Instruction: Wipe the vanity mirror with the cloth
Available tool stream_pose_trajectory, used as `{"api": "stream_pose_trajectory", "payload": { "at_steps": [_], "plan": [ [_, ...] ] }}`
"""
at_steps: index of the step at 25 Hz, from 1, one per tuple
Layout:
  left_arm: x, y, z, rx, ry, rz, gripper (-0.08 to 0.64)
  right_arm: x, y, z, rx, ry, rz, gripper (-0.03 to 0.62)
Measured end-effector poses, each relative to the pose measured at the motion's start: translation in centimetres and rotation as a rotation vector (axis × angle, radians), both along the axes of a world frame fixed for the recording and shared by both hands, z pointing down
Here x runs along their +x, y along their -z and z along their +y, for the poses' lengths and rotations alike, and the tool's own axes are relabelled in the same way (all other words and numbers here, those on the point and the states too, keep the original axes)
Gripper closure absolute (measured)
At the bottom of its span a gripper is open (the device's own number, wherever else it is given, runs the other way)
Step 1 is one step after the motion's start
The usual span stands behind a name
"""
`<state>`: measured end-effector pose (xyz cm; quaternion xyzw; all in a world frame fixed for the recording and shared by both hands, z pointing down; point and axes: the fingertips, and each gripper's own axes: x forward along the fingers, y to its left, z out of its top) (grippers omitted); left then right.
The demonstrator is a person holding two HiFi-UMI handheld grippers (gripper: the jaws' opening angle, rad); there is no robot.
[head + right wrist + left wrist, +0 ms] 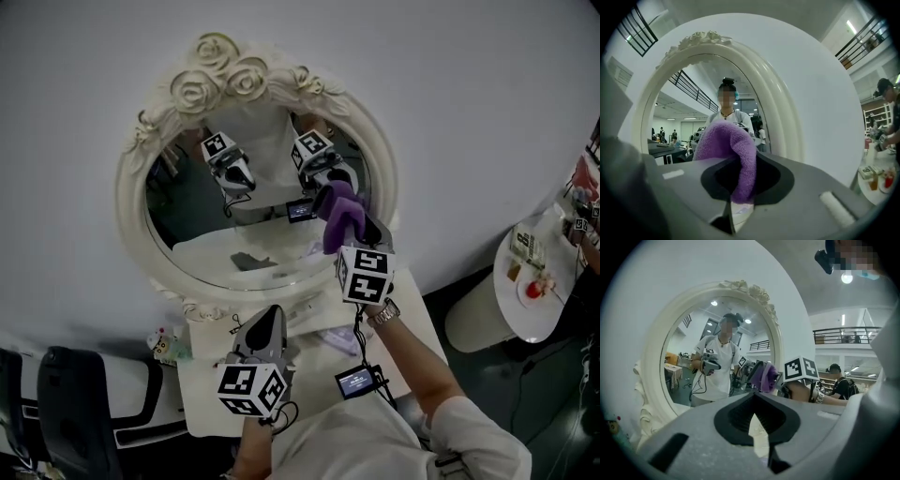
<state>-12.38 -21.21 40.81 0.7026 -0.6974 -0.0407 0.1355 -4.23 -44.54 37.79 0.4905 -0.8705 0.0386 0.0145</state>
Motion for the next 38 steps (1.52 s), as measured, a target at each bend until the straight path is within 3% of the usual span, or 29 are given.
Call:
{"api": "stream_pose_trajectory", "payload": {
  "at_steps": [8, 22, 38],
  "plan": [
    [-4.3, 0.1, 3.7, 0.010, 0.048, 0.004, 0.558, -8.0, -1.1, 5.7, -0.016, 0.125, 0.039, 0.529],
    [-15.3, -0.8, 13.1, 0.018, 0.196, 0.038, 0.558, -21.3, -2.0, 15.4, -0.023, 0.246, 0.065, 0.529],
    [-19.4, -1.7, 19.1, 0.004, 0.302, 0.049, 0.558, -30.6, -3.0, 22.2, -0.045, 0.362, 0.076, 0.529]
  ]
}}
